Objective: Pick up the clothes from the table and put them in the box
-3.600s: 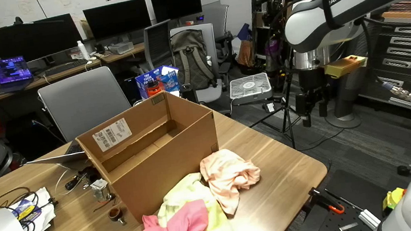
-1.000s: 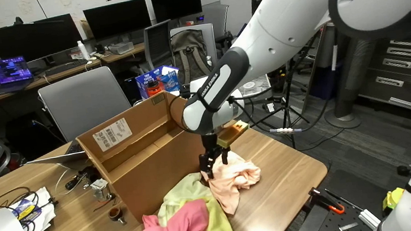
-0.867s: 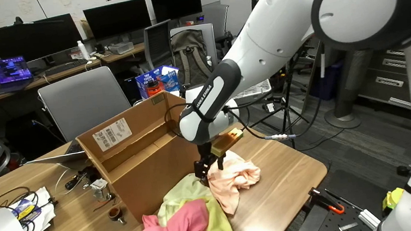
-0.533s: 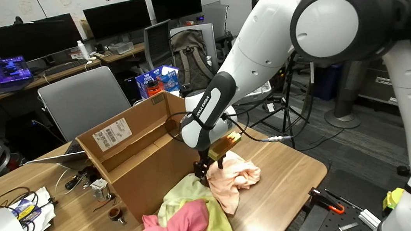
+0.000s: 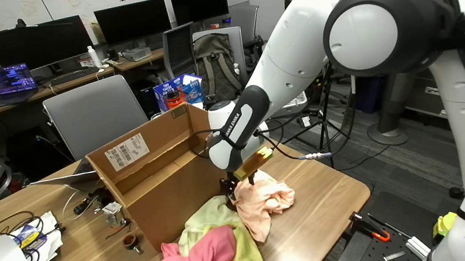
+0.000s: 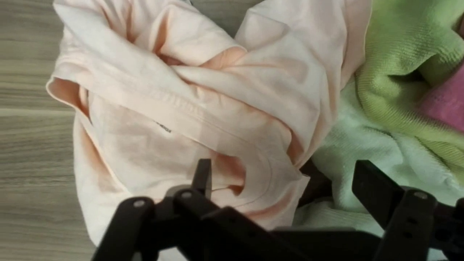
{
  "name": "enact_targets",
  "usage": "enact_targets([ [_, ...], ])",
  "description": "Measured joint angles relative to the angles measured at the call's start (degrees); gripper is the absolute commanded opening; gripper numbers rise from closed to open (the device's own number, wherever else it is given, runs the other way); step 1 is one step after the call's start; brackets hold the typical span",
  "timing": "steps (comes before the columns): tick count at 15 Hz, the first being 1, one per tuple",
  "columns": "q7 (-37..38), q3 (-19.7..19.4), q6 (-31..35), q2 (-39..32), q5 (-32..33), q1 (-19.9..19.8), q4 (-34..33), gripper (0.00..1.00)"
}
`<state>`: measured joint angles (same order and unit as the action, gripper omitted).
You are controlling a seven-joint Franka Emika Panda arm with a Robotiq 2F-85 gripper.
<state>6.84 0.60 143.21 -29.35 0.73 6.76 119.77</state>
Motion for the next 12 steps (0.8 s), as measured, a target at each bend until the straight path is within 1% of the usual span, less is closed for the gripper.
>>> enact_targets([
  [4,2.41,-0.78,-0.08,-0.96,0.79,0.70,-0.61,1.00],
  [12,3.88,-3.95,-0.08,0.49,0.83,0.07,2.30,1.00],
])
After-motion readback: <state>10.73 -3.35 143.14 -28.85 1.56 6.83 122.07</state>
